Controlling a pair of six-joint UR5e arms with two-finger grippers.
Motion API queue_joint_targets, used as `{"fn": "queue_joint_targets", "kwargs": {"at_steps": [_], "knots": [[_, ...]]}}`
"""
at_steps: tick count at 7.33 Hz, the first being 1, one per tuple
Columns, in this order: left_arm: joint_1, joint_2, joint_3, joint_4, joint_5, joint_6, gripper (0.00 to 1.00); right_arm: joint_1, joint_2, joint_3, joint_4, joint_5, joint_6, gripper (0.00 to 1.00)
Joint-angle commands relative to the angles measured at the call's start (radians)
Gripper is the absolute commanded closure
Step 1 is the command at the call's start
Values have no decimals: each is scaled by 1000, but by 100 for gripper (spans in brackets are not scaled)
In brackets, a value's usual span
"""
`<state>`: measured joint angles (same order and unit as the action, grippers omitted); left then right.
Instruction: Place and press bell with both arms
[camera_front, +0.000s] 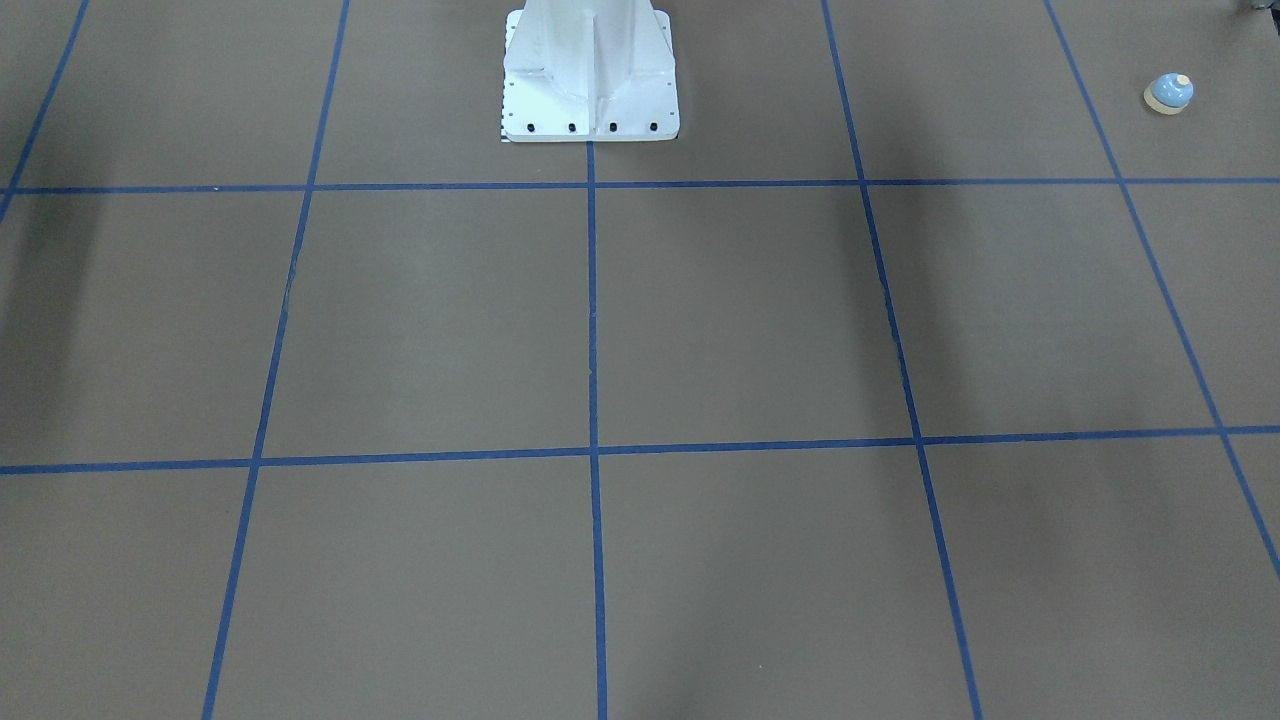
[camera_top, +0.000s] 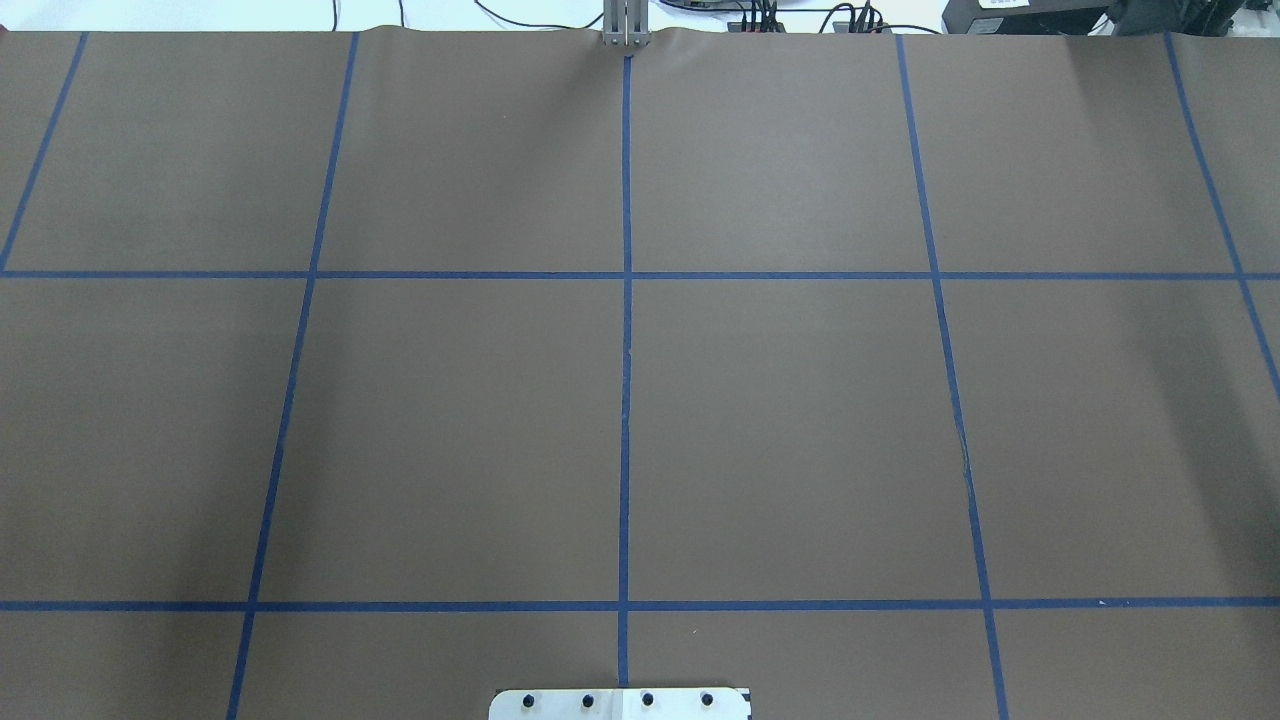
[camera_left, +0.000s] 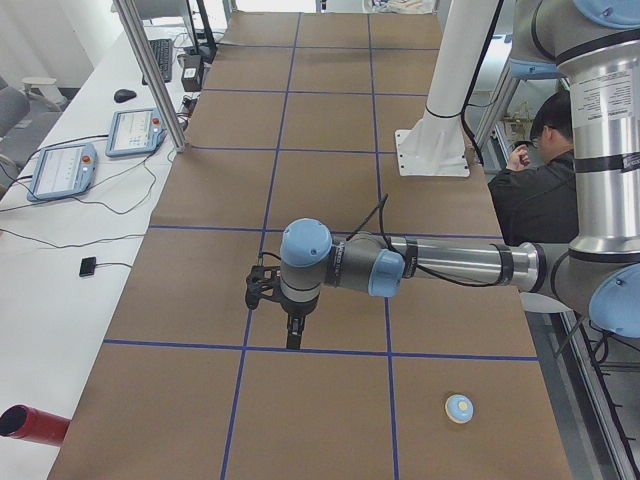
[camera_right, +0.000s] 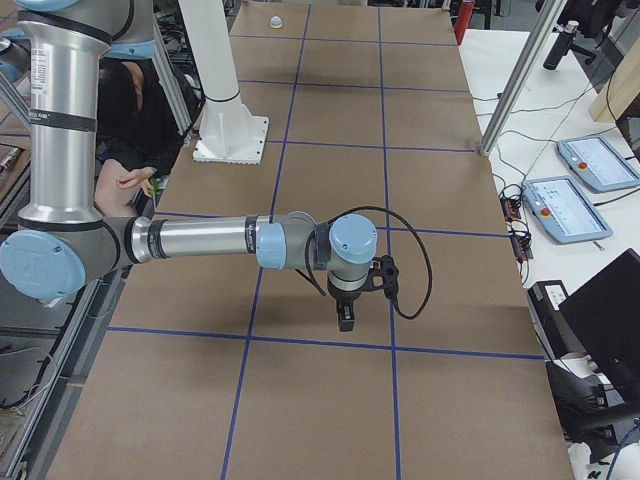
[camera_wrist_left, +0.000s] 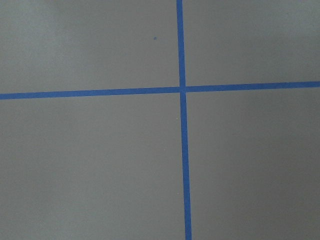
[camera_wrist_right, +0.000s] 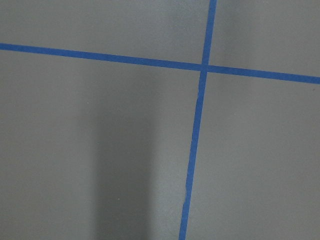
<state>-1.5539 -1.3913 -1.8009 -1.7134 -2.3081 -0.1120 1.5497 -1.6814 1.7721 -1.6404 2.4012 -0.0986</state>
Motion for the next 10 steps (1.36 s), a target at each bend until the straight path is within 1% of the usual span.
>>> {"fn": "queue_joint_targets", "kwargs": {"at_steps": [1, 3, 5, 6, 7, 8, 9, 10], "knots": [[0, 0, -6, 1, 1, -1, 0, 0, -3, -8, 33, -7, 4, 0], [-2, -2, -18, 5, 3, -5, 0, 0, -3, -8, 34, -7, 4, 0], [-8, 5, -104, 24, 12, -9, 0, 1, 0, -5, 34, -8, 4, 0], [3, 26, -218, 128, 124, -8, 0, 1, 0, 1, 33, -10, 5, 0], [20, 32, -364, 322, 239, -9, 0, 1, -1, 12, 33, -10, 7, 0], [24, 32, -468, 434, 268, -17, 0, 1, 12, 20, 33, -11, 7, 0], [29, 32, -530, 492, 288, -111, 0, 3, 23, 26, 27, -8, 7, 0], [52, 35, -567, 533, 338, -182, 0, 3, 13, 24, 25, -8, 8, 0]]}}
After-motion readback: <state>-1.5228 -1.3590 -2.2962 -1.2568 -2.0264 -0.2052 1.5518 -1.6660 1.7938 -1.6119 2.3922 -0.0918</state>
